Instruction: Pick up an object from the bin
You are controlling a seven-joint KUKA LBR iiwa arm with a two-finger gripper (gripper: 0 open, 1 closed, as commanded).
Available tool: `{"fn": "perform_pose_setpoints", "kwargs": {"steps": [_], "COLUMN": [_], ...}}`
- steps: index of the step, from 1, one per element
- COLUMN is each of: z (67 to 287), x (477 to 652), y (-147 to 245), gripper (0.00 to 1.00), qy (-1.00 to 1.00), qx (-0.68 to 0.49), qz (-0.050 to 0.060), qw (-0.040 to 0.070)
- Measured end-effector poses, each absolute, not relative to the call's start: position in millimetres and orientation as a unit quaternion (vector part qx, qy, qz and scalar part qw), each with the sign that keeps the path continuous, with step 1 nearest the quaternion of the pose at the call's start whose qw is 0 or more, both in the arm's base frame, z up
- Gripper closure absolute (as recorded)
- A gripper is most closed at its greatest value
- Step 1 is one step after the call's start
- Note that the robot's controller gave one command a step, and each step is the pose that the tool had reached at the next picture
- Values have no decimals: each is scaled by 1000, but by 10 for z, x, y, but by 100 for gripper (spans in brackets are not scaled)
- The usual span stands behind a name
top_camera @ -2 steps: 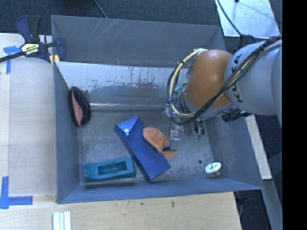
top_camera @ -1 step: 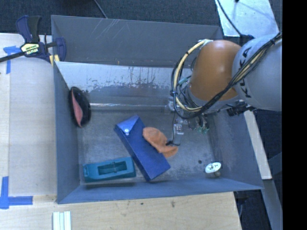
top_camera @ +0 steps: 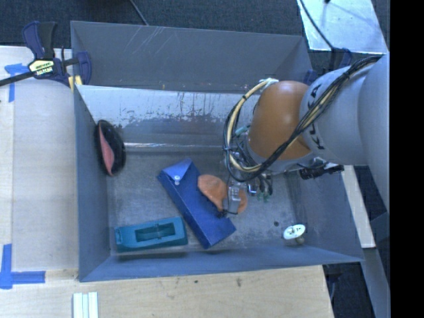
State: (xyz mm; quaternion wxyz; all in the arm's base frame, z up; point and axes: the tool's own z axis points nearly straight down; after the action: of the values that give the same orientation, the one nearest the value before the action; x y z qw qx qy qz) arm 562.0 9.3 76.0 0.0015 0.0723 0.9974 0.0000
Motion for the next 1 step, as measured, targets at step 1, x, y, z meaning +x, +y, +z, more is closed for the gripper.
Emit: {"fn": "perform_pose_setpoints", "kwargs": {"steps": [1], "z": [722], "x": [5511], "y": [144], "gripper": [100], "qy": [998], "qx": [70], "qz": [0], "qw": [3]}}
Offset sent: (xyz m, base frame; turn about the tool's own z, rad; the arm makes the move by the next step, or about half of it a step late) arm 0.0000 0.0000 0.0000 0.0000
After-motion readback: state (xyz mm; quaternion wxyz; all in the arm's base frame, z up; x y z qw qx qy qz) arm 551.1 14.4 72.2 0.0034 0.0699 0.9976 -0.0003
